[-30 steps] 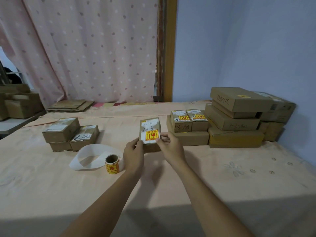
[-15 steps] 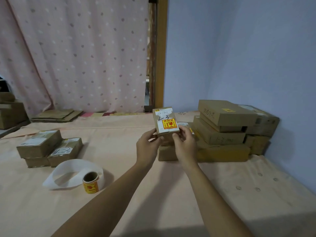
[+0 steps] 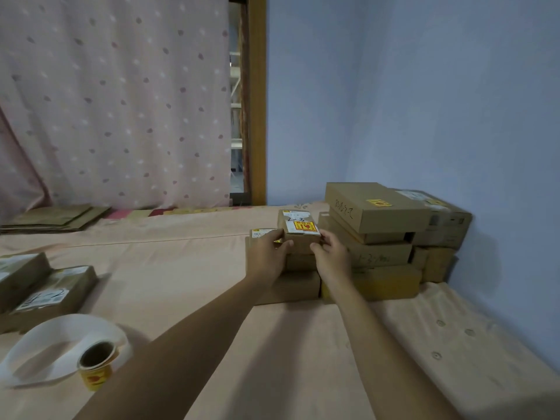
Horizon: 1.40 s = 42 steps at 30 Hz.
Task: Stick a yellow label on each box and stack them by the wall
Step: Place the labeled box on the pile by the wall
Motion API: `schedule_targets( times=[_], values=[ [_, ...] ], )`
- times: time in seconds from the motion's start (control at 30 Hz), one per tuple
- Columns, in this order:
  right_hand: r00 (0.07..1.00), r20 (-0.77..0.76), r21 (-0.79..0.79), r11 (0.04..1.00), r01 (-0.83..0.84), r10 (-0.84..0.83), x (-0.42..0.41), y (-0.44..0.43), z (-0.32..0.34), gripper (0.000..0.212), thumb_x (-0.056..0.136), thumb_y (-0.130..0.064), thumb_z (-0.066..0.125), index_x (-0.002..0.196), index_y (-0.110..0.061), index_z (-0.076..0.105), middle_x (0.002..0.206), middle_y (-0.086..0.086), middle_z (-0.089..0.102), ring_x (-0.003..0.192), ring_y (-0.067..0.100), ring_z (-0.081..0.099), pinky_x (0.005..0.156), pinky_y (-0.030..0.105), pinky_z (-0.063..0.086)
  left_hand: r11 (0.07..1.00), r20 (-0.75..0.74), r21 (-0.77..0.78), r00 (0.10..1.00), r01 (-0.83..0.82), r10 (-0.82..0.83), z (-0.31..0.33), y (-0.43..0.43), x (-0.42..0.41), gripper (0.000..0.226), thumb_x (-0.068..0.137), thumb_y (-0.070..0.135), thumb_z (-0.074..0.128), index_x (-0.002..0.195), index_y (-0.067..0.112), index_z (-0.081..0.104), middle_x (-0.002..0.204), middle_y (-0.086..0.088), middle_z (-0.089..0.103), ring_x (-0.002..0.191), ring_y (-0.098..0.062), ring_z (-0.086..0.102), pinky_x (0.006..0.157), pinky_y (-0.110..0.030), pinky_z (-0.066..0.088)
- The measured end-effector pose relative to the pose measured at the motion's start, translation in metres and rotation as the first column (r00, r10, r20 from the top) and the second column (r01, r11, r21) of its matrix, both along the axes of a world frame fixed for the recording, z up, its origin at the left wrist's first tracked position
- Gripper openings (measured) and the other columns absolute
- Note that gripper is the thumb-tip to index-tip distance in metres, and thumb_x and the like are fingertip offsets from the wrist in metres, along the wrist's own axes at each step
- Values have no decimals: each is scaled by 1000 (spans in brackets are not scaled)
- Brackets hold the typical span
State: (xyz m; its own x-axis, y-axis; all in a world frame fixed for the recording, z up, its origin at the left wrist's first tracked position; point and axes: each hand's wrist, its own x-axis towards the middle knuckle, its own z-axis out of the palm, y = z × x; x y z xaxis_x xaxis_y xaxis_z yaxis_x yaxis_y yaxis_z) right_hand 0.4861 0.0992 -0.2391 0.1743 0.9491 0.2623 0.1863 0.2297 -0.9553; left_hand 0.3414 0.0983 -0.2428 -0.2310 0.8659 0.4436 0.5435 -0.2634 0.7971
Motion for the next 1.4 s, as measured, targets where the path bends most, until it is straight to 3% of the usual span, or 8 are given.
schedule_targets(
  times=[0.23,0.4,0.57,0.73,0.83,1.13,1.27,1.4],
  values=[
    [998,22,-50,997,-55,56,7,11,-8,54,96,-11,61,144,-34,51,125,-8,58,122,14,56,93,31,49,997,-168,-21,983,-78,74,-15,11,12,45,93,30,65,137,23,56,131,4,65,119,-19,59,96,-41,52],
    [988,50,-90,986,-140,145,3,13,-13,68,95,-19,63,151,-46,36,138,-14,58,127,12,55,99,32,48,995,-132,-42,988,-90,83,-14,16,17,42,95,18,63,137,22,56,132,3,64,121,-19,59,98,-40,53],
    [987,38,-135,979,-152,159,5,14,-17,63,94,-25,65,150,-37,40,141,-9,57,131,15,53,105,38,45,995,-147,-47,986,-83,75,-13,19,18,44,94,15,65,137,21,55,134,1,63,124,-21,56,100,-39,51],
    [980,72,-174,970,-171,186,6,14,-17,62,92,-28,66,147,-42,40,139,-10,59,129,17,52,108,45,44,995,-215,-38,973,-88,78,-15,20,16,52,89,10,67,139,21,52,137,1,60,127,-22,54,103,-40,49],
    [980,89,-178,971,-160,177,6,13,-17,62,94,-26,65,148,-41,38,138,-8,59,128,17,52,107,41,43,993,-244,-27,964,-114,104,-15,19,18,54,90,8,65,140,20,50,139,0,58,128,-22,53,105,-41,47],
    [971,167,-163,976,-144,171,9,16,-18,61,97,-22,62,150,-38,38,139,-6,58,130,18,52,107,41,44,972,-373,32,899,-232,227,-23,19,17,37,92,23,66,128,23,57,129,2,65,121,-24,51,103,-39,41],
    [971,189,-167,979,-114,145,9,16,-18,51,100,-24,58,148,-35,43,132,-6,60,126,19,54,101,37,43,975,-333,12,918,-222,214,-23,19,17,35,91,26,68,123,24,58,125,1,66,116,-22,55,100,-40,46],
    [973,187,-167,981,-100,131,7,16,-19,54,97,-26,62,147,-34,44,136,-4,60,128,21,55,106,42,46,979,-334,3,923,-202,192,-22,16,16,37,88,30,72,123,23,59,121,1,67,112,-22,58,96,-41,50]
  ],
)
